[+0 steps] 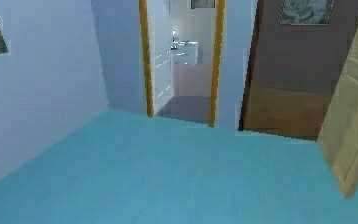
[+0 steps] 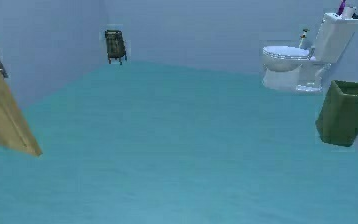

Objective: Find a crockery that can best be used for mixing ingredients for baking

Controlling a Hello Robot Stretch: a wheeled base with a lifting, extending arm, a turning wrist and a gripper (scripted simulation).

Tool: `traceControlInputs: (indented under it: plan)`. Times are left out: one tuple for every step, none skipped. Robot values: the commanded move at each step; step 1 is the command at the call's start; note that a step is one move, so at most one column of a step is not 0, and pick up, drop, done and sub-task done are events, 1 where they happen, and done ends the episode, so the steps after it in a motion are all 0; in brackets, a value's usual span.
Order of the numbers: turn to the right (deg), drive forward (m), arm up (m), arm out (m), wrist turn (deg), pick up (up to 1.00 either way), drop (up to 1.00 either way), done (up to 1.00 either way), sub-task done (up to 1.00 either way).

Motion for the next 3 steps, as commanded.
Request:
traceControlInputs:
  plan:
    - [0.0, 1.0, 0.0, 0.0, 0.0, 0.0, 0.0, 0.0, 0.0]
    - [0.0, 1.0, 0.0, 0.0, 0.0, 0.0, 0.0, 0.0, 0.0]
    - [-9.0, 0.0, 0.0, 0.0, 0.0, 0.0, 0.0, 0.0, 0.0]
